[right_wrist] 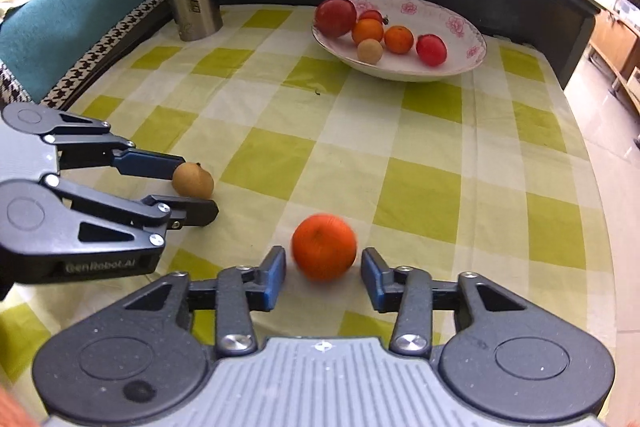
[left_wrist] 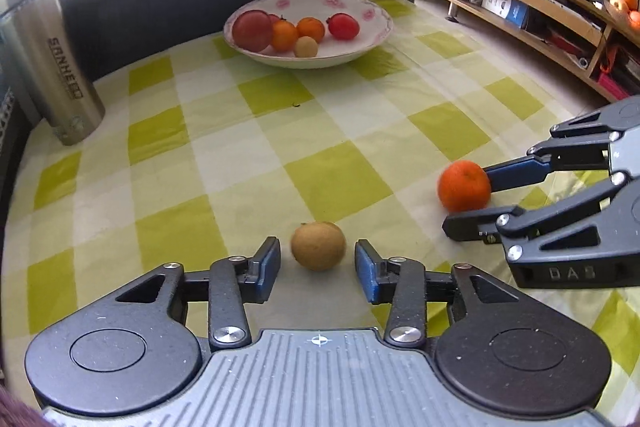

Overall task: Organize fruits
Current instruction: 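Close the right tool on the orange while the left tool grasps the brown fruit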

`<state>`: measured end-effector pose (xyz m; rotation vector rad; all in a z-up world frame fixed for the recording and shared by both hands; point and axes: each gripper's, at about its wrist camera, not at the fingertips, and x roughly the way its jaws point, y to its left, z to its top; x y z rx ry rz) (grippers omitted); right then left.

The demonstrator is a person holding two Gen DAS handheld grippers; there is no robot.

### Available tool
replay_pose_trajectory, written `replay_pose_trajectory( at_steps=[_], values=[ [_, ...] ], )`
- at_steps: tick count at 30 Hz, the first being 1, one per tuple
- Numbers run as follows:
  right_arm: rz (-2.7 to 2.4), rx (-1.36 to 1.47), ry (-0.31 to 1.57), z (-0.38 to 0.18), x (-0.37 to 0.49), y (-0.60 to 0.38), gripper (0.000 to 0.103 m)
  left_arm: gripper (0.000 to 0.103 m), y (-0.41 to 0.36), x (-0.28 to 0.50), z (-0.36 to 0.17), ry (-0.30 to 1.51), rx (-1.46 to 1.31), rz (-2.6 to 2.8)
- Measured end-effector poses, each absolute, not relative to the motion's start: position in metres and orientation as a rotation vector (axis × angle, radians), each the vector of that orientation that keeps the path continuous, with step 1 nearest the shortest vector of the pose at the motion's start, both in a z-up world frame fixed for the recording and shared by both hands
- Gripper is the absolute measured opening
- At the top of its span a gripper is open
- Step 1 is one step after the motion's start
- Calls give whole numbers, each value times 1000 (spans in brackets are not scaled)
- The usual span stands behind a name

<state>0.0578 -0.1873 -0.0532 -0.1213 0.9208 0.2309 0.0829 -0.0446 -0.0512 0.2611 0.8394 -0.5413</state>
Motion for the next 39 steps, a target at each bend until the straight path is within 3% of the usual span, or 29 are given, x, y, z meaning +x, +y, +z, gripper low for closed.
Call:
replay_pose_trajectory(
  at_steps=[7, 23, 31, 39],
  values=[
    [247, -162, 880, -56, 58, -187, 53, 63, -53, 85, -53, 831, 283, -567],
    [271, -151, 869, -58, 67, -188, 49, 64, -52, 95, -52, 838, 286, -577],
    [263, -138, 870, -56, 65, -189, 40, 39, -52, 97, -50, 848, 274, -561],
    [244, -106, 885, -55, 72, -190, 39, 37, -52, 100, -48, 866, 262, -552]
  ],
)
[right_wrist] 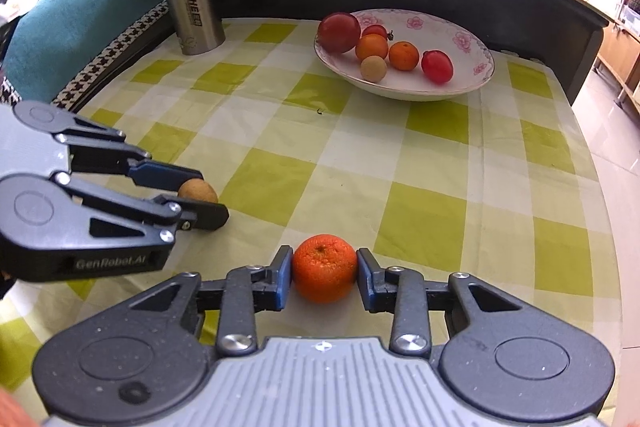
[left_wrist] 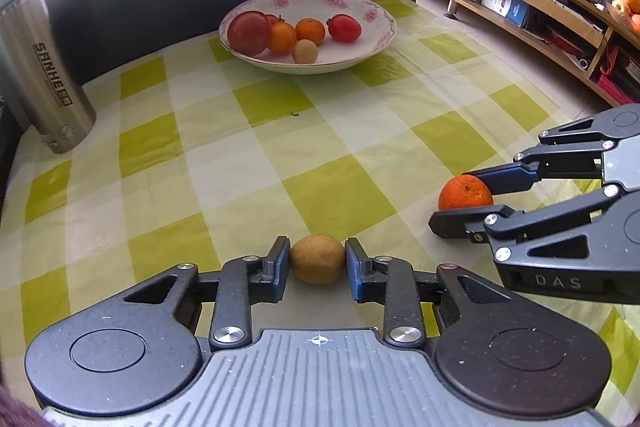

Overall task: Organize fruits
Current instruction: 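Close the right tool on the orange while the left tool grasps the brown fruit, then carry the orange and brown fruit into the white bowl and open both tools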

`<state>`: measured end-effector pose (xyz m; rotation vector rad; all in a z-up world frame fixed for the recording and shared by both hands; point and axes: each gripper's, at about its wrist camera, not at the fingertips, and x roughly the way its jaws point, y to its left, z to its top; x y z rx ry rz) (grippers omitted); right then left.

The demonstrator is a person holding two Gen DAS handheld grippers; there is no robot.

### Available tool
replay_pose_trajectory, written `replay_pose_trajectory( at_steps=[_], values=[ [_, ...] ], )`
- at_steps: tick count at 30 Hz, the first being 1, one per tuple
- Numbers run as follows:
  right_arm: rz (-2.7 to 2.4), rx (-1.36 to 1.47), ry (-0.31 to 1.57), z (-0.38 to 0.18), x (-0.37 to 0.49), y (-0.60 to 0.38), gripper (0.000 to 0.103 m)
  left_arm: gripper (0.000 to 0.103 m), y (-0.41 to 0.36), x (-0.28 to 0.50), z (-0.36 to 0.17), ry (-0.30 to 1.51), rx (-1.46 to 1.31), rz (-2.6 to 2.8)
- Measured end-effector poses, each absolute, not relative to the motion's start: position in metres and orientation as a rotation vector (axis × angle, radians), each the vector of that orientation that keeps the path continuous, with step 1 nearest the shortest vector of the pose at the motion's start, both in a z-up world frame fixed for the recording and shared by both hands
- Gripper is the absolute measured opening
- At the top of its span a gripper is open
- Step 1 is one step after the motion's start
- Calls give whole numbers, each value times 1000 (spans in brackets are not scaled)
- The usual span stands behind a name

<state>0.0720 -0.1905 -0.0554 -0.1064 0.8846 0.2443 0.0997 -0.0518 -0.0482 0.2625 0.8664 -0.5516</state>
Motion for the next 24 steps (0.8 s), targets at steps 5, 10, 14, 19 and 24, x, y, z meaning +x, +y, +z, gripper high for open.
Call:
replay_pose_trajectory(
  at_steps=[5, 10, 14, 19, 24],
  values=[
    [238, -109, 883, -56, 73, -189, 39, 38, -52, 100, -49, 869, 263, -549],
    [232, -113, 882, -56, 73, -188, 39, 39, -55, 98, -49, 859, 292, -547],
    [229, -107, 888, -56, 75, -188, 39, 40, -56, 97, -49, 860, 293, -544],
    [227, -126, 887, -56, 75, -186, 39, 40, -56, 97, -49, 863, 293, -543],
    [220, -141, 889, -55, 75, -183, 39, 37, -57, 98, -48, 875, 284, -540]
  ],
)
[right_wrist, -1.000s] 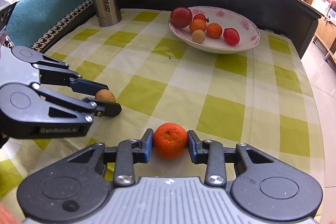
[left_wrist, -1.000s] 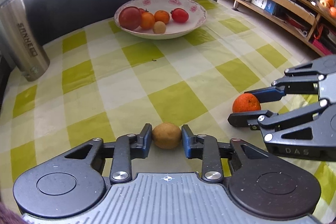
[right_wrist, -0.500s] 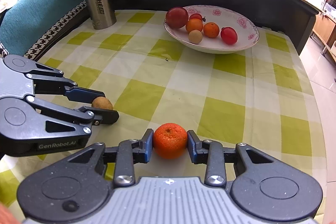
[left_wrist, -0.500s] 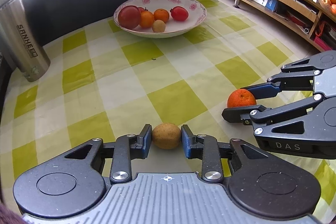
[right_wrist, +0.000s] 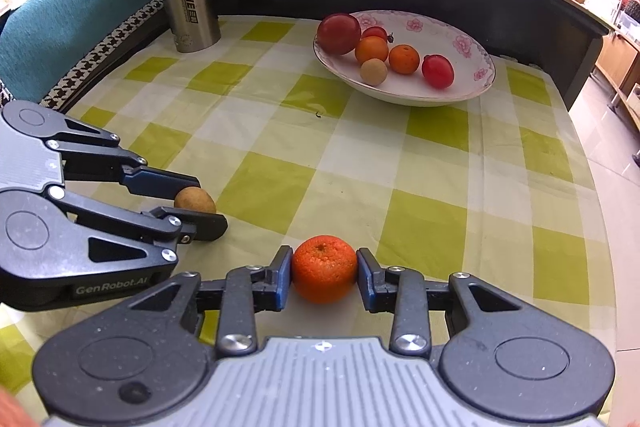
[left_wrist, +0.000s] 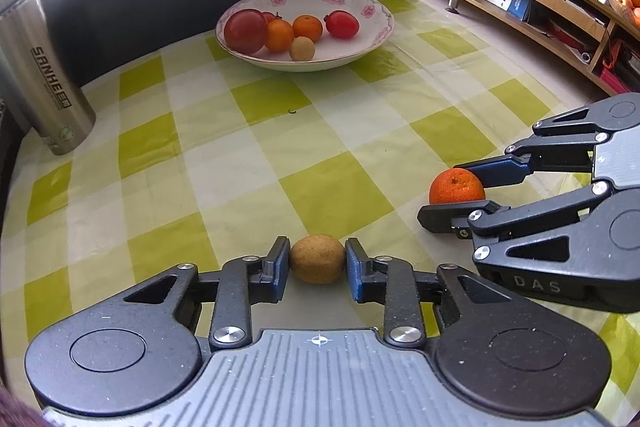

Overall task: Organize fruits
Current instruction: 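Carry the orange and brown fruit into the white bowl and open both tools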

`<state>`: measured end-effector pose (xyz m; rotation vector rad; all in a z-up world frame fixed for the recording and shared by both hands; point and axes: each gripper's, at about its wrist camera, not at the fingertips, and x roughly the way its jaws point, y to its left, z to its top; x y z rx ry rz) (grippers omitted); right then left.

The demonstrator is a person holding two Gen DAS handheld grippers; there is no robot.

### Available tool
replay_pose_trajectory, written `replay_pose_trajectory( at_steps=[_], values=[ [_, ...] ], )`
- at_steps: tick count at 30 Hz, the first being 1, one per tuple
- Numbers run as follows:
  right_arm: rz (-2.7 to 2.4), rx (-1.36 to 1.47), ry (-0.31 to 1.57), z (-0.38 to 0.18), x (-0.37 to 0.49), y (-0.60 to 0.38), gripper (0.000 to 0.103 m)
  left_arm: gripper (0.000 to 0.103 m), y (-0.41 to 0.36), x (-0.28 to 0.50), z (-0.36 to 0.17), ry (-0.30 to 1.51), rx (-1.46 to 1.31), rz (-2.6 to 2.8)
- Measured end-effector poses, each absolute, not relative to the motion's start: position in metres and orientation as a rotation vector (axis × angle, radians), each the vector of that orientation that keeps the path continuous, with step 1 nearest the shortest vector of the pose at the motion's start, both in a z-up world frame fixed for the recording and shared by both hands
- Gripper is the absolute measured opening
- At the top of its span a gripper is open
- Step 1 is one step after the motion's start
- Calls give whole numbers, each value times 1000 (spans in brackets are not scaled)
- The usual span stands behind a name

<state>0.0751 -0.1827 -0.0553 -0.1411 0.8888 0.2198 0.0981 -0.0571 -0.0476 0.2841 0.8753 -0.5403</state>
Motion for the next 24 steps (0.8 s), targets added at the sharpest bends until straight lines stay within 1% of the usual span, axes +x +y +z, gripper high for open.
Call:
replay_pose_trajectory(
  at_steps=[9, 24],
  values=[
    [224, -153, 861, -45, 71, -175, 39, 37, -58, 102, -40, 867, 262, -521],
    [175, -130, 830, -32, 77, -174, 39, 37, -66, 108, -20, 799, 267, -489]
  ],
)
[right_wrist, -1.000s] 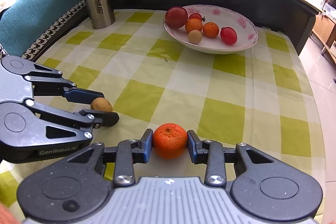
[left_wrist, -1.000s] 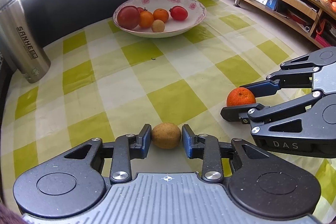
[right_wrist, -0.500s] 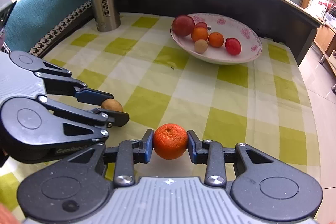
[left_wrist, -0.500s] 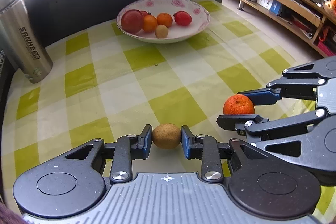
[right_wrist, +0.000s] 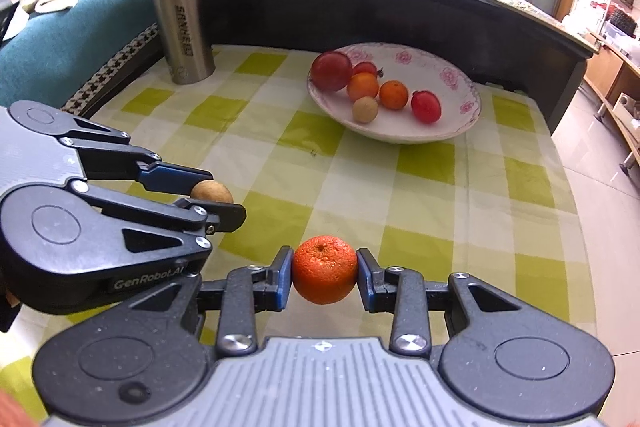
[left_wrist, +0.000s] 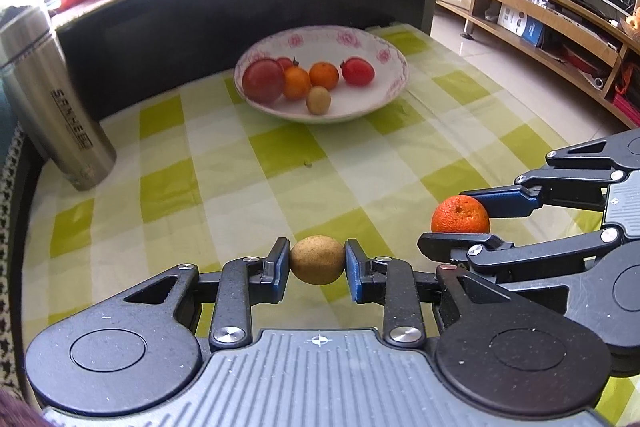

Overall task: Organize fruits
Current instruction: 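Carry the orange and brown fruit into the white bowl and open both tools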

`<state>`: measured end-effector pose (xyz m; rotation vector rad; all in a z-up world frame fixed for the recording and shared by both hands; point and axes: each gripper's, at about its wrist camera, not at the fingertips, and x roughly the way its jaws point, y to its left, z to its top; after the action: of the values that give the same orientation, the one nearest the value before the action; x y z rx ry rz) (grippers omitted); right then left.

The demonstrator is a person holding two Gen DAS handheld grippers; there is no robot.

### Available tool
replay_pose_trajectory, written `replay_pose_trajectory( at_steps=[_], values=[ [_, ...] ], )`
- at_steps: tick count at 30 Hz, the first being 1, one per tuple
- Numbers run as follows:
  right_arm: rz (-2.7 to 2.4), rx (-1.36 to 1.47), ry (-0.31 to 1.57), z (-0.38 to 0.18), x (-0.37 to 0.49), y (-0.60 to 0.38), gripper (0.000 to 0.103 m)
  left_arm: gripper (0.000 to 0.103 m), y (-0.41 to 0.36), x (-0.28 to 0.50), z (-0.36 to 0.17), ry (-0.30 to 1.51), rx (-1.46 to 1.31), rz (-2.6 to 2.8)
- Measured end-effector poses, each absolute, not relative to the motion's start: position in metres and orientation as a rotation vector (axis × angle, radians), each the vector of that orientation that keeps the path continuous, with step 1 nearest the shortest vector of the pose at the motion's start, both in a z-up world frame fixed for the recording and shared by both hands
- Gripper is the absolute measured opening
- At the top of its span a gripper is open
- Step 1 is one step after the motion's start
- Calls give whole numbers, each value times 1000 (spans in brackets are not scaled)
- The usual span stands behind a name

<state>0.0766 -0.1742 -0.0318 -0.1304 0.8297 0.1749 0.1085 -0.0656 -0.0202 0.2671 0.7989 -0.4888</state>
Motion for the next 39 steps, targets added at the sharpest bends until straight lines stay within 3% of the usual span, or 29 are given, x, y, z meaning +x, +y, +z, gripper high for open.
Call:
replay_pose_trajectory(
  at_steps=[20, 39],
  values=[
    [117, -64, 780, -4, 110, -190, 39, 36, -83, 140, 10, 711, 279, -462],
    [82, 16, 745, -1, 210, -242, 39, 35, -135, 233, 15, 682, 297, -451]
  ],
)
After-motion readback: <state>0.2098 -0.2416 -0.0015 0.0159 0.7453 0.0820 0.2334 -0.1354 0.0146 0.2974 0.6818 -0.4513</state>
